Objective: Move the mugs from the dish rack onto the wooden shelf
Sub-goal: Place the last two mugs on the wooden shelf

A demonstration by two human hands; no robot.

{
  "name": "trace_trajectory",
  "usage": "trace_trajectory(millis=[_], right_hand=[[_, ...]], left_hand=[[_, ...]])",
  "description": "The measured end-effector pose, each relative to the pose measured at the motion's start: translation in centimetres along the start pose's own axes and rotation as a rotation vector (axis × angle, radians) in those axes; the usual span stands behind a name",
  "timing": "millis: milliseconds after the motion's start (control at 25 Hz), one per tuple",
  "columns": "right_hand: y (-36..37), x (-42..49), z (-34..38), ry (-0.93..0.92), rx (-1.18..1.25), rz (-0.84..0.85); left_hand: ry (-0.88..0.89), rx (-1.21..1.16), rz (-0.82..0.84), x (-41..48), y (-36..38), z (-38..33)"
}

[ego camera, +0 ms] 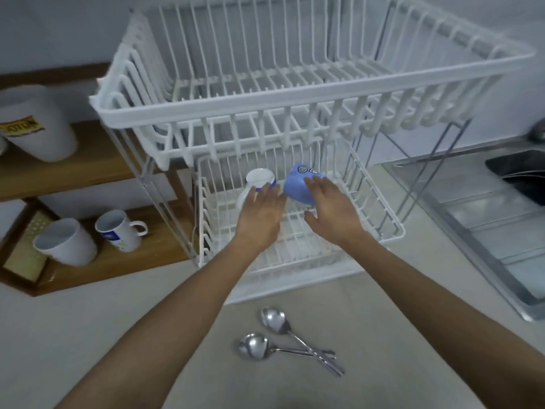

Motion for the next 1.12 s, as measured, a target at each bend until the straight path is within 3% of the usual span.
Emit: trace_trajectory(millis=[120, 240, 280, 400, 520, 600, 680, 800, 880, 960, 1040, 1120], right_hand=[[1.2, 3.8, -1.2, -0.009, -0.178, 0.092], [2.4, 6.5, -1.7, -0.017, -0.290, 0.121], [3.0, 7.2, -2.1, 0.004, -0.292, 0.135], [4.4, 8.2, -3.1, 0.103, -0.234, 0.164], [5.1, 8.7, -3.5, 0.168, -0.146, 0.144], [5.1, 8.6, -4.0, 0.199, -0.067, 0.113], [4.7, 7.8, -5.1, 0.265, 0.079, 0.071], [3.3, 5.6, -7.2, 0.412, 0.521, -0.069], [1.3, 4.0, -7.5, 0.373, 0.855, -0.206], [-0.6, 1.9, -7.5, 0.313, 1.144, -0.281], [-2.9, -1.0, -6.9, 0.259, 1.217, -0.325], [-5.1, -4.2, -6.1, 0.185, 1.125, -0.338]], left_hand=[[0.137, 0.435, 0.001, 2.7, -0.1, 0.3], [0.173, 0.627, -0.010, 4.9, -0.2, 0.0], [0.233, 0.705, 0.019, 5.5, 0.7, -0.1], [0.290, 0.884, 0.346, 6.4, 4.9, 0.1], [0.462, 1.141, 0.320, 6.8, 5.8, 0.0], [0.524, 1.131, 0.320, 7.0, 6.2, 0.4], [0.441, 0.997, 0.295, 7.1, 5.4, 1.3], [0.037, 0.652, 0.033, 6.9, 0.4, 3.5], [-0.271, 0.258, 0.167, 5.2, 0.0, 5.1], [-0.402, -0.056, 0.130, 2.7, -1.0, 4.2], [-0.495, -0.377, 0.021, -1.0, -2.4, 2.4], [-0.578, -0.717, -0.047, -5.5, -3.2, 0.5]])
Point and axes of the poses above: each hand's wrist, its own x-axis towards the middle knuckle, its own y-axis out of the palm, z = x × y, the point moved 6 cm from there along x, towards the middle knuckle, and after that the axes turned 1 degree about -z, right-handed, at the moved point
